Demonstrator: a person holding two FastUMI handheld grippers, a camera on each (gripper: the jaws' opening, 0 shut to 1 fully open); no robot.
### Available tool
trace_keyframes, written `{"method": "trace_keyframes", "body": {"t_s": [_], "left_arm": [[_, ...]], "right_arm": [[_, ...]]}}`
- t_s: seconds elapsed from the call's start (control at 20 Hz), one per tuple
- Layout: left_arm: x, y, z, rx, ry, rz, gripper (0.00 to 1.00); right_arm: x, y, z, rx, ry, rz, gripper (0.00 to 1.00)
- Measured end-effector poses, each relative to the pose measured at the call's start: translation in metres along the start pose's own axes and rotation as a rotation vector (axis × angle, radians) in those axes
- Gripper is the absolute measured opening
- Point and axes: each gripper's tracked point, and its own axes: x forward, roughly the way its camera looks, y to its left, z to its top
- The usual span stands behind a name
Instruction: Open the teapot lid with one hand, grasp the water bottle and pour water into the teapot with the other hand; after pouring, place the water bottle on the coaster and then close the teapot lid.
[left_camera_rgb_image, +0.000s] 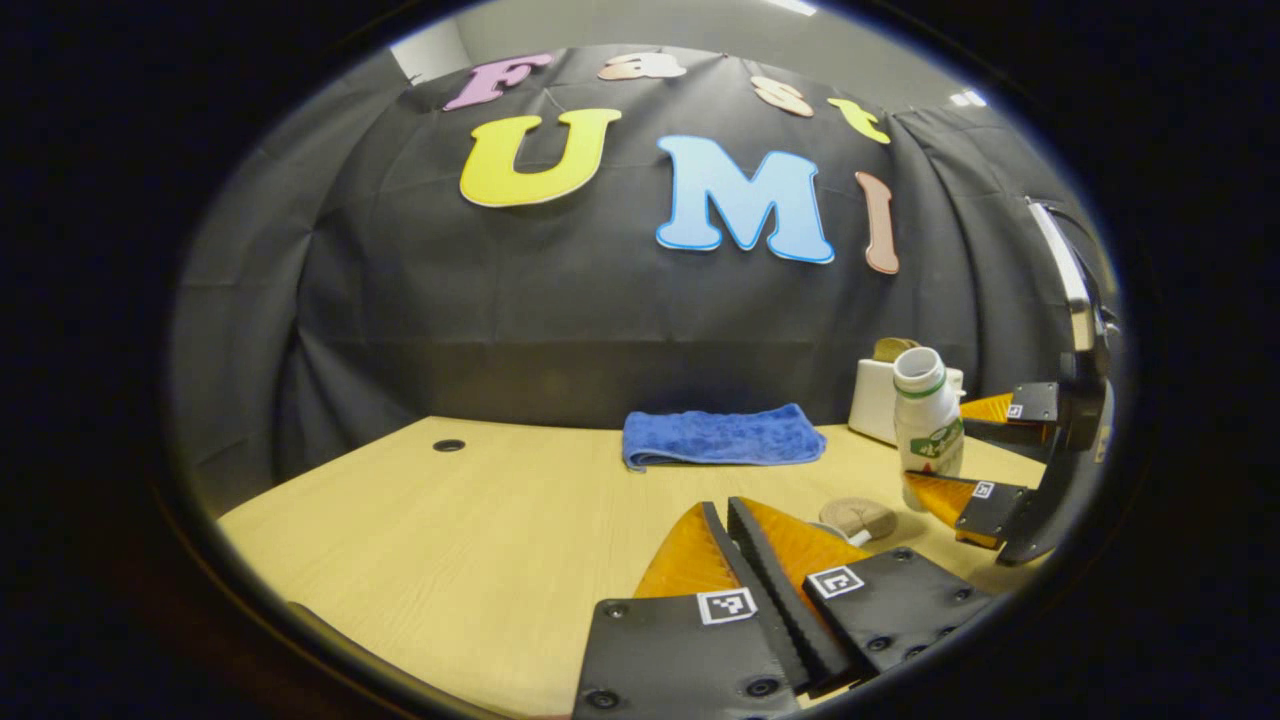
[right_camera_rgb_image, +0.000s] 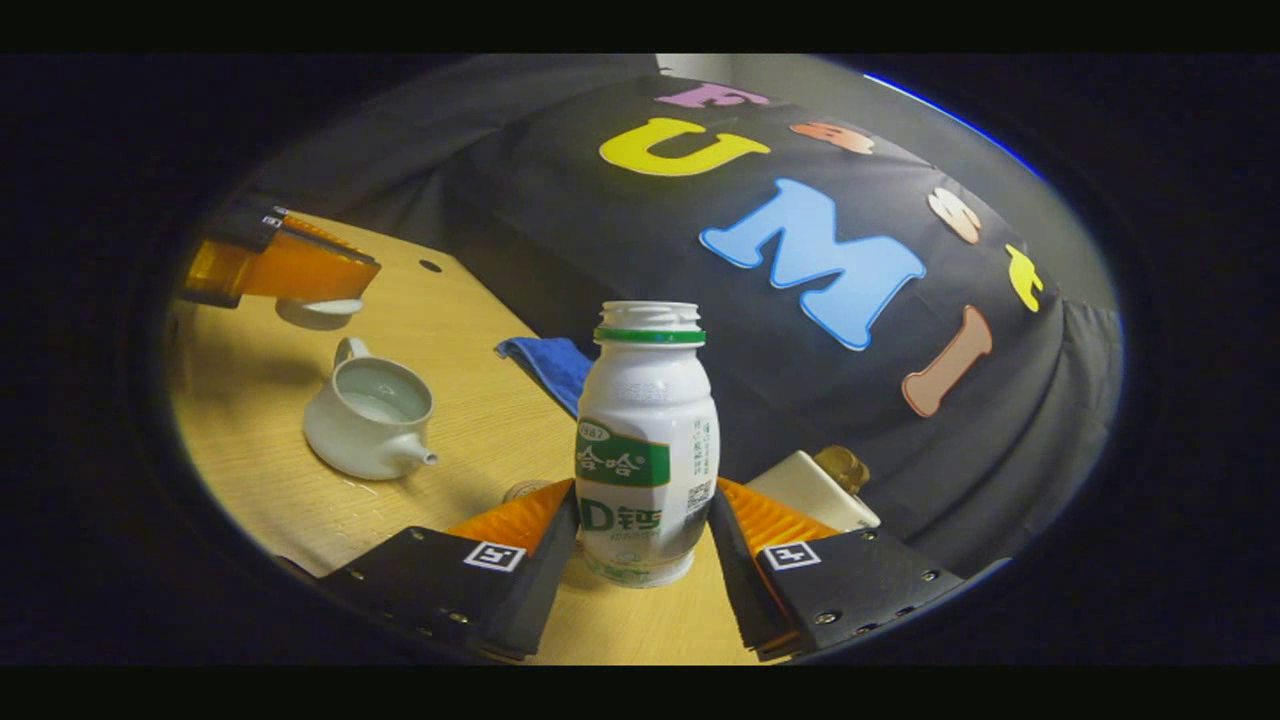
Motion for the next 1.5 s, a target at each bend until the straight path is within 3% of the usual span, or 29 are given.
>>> {"method": "trace_keyframes", "body": {"t_s": [0.1, 0.15, 0.2, 0.35, 0.4, 0.45, 1.5], "left_arm": [[0.004, -0.01, 0.01, 0.005, -0.017, 0.0, 0.06], [0.006, -0.017, 0.014, 0.008, -0.025, -0.003, 1.0], [0.009, -0.022, 0.017, 0.009, -0.031, -0.01, 0.06], [0.016, -0.042, 0.018, 0.01, -0.039, -0.028, 0.06], [0.019, -0.047, 0.017, 0.014, -0.037, -0.032, 1.0], [0.02, -0.05, 0.014, 0.014, -0.035, -0.033, 0.06], [0.036, -0.066, -0.018, 0.036, 0.042, -0.028, 0.07]], "right_arm": [[0.0, -0.001, -0.002, 0.046, -0.001, 0.012, 0.71], [0.0, -0.002, -0.003, 0.067, 0.0, 0.018, 0.71], [-0.001, -0.002, -0.003, 0.088, -0.001, 0.025, 0.71], [-0.007, -0.008, -0.006, 0.135, -0.01, 0.028, 0.71], [-0.009, -0.009, -0.008, 0.148, -0.013, 0.025, 0.71], [-0.01, -0.012, -0.009, 0.162, -0.015, 0.025, 0.71], [-0.022, -0.025, -0.018, 0.262, -0.023, 0.016, 0.71]]}}
